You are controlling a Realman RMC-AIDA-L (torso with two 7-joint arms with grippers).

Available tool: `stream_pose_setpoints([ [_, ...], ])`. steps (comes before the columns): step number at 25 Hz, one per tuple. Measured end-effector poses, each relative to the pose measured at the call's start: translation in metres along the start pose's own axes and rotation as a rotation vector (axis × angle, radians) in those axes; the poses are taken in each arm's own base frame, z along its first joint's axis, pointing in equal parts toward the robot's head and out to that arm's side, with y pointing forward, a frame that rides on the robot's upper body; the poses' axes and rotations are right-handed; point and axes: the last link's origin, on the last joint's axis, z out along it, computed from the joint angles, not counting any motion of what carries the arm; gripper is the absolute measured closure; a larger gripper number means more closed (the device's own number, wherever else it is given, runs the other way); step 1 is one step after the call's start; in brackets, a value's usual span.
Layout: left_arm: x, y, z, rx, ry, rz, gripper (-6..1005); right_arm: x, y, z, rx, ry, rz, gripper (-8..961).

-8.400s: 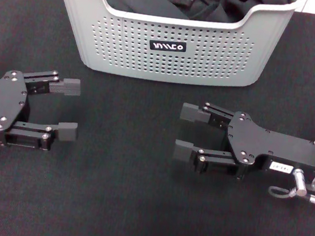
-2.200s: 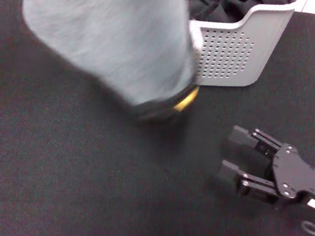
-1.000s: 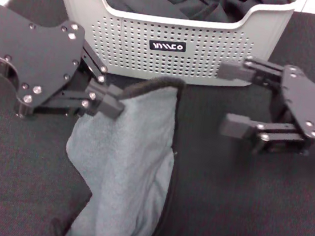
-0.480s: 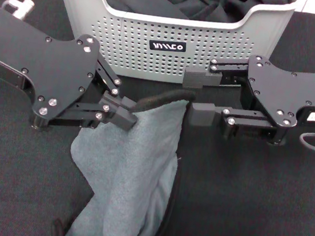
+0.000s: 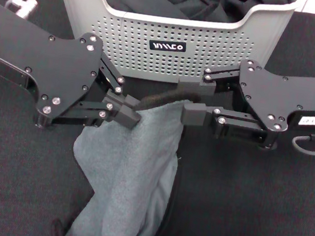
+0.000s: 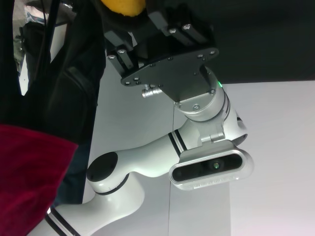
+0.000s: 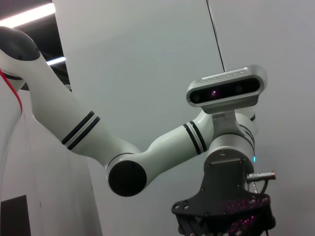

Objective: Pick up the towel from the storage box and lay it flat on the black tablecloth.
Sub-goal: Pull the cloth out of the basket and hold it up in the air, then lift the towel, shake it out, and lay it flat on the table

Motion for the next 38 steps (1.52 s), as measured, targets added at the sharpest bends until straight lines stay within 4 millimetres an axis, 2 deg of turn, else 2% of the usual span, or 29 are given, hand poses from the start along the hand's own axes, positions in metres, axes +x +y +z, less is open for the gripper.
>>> stream_pose_setpoints([
  [9,-0.004,-0.001,0.001,-0.001,0.015,-0.008,954,0.000,0.000,0.000,0.010,-0.015,-0.009,643],
  [12,-0.005,-0.002,0.001,0.002,0.026,-0.017,953,-0.001,-0.001,-0.002,0.032,-0.042,-0.017,817],
  [18,-0.010,-0.005,0.003,0.062,0.103,-0.014,952,-0.008,-0.002,-0.004,0.047,-0.069,-0.029,944],
  [22,-0.016,-0.009,0.004,0.141,0.166,-0.011,952,-0.022,-0.003,-0.001,0.034,-0.073,-0.060,944],
  [30,-0.029,-0.008,0.012,0.207,0.254,0.026,951,-0.058,-0.011,-0.014,0.096,-0.070,-0.112,944],
  [38,-0.032,-0.007,0.017,0.238,0.392,0.086,950,-0.076,-0.020,-0.010,0.126,-0.030,-0.123,944],
])
